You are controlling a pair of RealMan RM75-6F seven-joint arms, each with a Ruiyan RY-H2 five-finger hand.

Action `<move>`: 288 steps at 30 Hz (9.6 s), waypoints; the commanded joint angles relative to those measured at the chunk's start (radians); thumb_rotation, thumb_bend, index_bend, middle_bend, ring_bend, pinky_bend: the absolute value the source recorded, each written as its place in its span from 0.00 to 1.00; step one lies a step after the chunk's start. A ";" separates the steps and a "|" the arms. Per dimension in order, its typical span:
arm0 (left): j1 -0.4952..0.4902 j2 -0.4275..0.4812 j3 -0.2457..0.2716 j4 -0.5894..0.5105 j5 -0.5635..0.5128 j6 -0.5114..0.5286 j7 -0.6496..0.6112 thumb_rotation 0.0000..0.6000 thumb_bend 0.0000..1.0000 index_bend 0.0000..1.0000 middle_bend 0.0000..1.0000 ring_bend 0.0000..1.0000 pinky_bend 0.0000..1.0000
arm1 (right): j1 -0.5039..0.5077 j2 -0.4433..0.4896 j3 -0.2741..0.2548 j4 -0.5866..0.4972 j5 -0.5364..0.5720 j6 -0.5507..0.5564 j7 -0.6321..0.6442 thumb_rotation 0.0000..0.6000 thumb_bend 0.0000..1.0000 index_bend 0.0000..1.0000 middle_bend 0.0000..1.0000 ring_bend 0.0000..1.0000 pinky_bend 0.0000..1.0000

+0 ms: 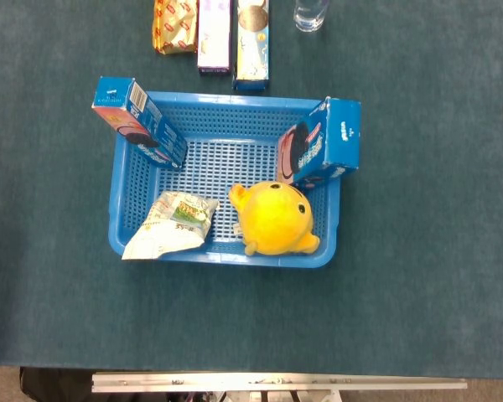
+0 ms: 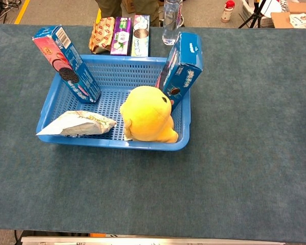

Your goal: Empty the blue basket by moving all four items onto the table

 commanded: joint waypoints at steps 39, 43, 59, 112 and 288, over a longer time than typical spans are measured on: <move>0.014 0.000 -0.002 0.019 0.003 0.013 -0.042 1.00 0.25 0.27 0.20 0.16 0.37 | 0.457 -0.161 0.030 0.332 -0.251 -0.185 0.167 1.00 0.00 0.21 0.16 0.11 0.20; 0.017 0.001 -0.001 0.020 0.004 0.017 -0.046 1.00 0.25 0.27 0.21 0.16 0.37 | 0.497 -0.190 0.022 0.367 -0.269 -0.195 0.168 1.00 0.00 0.20 0.16 0.11 0.20; 0.035 -0.001 0.001 0.042 -0.007 0.026 -0.083 1.00 0.25 0.27 0.21 0.17 0.38 | 0.617 -0.292 0.004 0.459 -0.257 -0.240 0.197 1.00 0.00 0.20 0.16 0.11 0.20; 0.037 0.001 -0.007 0.029 0.003 0.027 -0.069 1.00 0.25 0.27 0.21 0.17 0.38 | 0.599 -0.162 0.054 0.167 -0.127 -0.111 0.093 1.00 0.00 0.77 0.69 0.47 0.24; 0.028 0.003 -0.008 -0.005 0.037 0.037 -0.063 1.00 0.25 0.28 0.21 0.17 0.38 | 0.530 -0.073 0.057 -0.101 -0.144 -0.102 0.088 1.00 0.00 0.57 0.66 0.67 0.40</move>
